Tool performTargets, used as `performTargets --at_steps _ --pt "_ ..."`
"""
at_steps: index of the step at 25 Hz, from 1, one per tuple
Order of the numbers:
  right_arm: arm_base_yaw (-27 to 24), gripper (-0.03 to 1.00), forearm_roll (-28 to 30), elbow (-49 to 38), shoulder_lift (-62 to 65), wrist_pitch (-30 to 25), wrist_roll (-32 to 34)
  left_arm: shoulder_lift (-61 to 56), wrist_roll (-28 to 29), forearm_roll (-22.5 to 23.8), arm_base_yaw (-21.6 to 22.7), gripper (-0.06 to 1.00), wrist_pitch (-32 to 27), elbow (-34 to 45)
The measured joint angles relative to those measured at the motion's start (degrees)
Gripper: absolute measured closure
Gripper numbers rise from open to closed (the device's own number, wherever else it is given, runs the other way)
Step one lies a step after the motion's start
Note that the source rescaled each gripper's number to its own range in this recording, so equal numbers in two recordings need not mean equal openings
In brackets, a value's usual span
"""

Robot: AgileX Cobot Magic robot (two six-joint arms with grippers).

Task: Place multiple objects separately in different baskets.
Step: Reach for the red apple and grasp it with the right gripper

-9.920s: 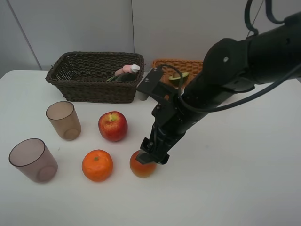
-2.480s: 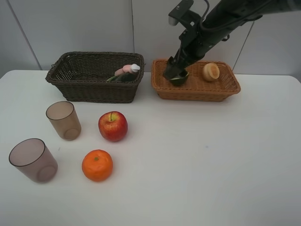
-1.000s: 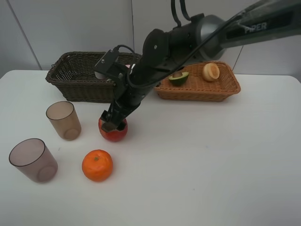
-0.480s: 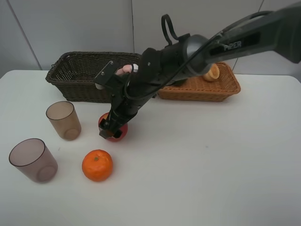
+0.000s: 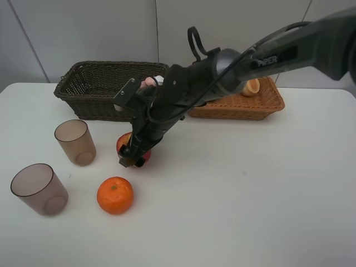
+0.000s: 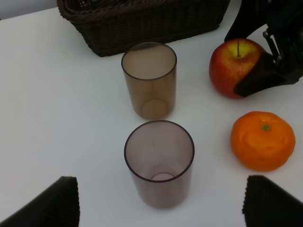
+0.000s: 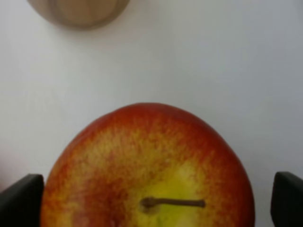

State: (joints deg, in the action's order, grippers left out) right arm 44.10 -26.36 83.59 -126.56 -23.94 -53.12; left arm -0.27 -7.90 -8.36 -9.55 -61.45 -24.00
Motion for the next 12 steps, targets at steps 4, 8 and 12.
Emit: performTargets --at_steps 4,8,12 --pt "0.0 0.0 0.0 0.0 0.0 0.1 0.0 0.0 0.0 0.0 0.0 0.0 0.0 0.0" --pt "0.0 0.27 -0.1 0.0 0.0 -0.1 0.0 0.0 0.0 0.0 0.0 0.0 0.0 0.0" --pt "0.0 0.27 -0.1 0.0 0.0 -0.5 0.0 0.0 0.0 0.0 0.0 0.0 0.0 0.0"
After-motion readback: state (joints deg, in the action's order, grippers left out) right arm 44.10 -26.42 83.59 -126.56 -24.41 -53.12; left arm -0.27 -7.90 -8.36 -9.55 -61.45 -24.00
